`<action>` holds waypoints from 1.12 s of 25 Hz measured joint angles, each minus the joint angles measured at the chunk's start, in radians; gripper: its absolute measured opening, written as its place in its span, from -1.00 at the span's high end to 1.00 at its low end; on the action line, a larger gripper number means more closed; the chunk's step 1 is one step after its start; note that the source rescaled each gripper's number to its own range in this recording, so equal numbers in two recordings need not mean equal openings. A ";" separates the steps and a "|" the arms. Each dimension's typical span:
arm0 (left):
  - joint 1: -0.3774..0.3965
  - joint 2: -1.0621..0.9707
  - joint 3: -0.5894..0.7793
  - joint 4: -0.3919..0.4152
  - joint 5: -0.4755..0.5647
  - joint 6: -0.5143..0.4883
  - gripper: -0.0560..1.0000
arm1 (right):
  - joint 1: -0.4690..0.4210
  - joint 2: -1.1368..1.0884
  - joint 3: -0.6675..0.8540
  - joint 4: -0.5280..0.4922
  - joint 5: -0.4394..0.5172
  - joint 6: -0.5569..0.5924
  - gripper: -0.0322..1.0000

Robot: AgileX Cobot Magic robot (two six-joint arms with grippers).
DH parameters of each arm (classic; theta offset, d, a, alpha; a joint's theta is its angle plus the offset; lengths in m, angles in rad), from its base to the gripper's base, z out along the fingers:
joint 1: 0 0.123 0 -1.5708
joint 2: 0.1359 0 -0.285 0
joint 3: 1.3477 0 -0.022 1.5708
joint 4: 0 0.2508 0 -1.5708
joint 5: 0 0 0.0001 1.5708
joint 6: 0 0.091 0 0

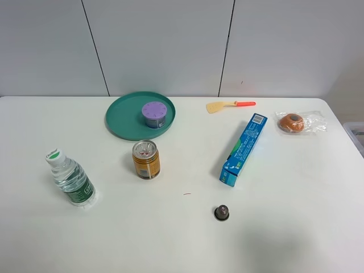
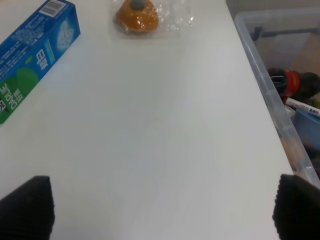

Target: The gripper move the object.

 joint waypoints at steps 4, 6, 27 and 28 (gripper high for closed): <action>0.000 0.000 0.000 0.000 0.000 0.000 -1.00 | 0.000 0.000 0.001 0.007 0.000 0.005 -0.10; 0.000 0.000 0.000 0.000 0.000 0.000 -1.00 | 0.000 0.000 0.001 0.011 0.000 0.007 -0.10; 0.000 0.000 0.000 0.000 0.000 0.000 -1.00 | 0.068 -0.057 0.001 0.014 -0.001 0.008 -0.10; 0.000 0.000 0.000 0.000 0.000 0.000 -1.00 | 0.072 -0.057 0.001 0.014 -0.001 0.008 -0.10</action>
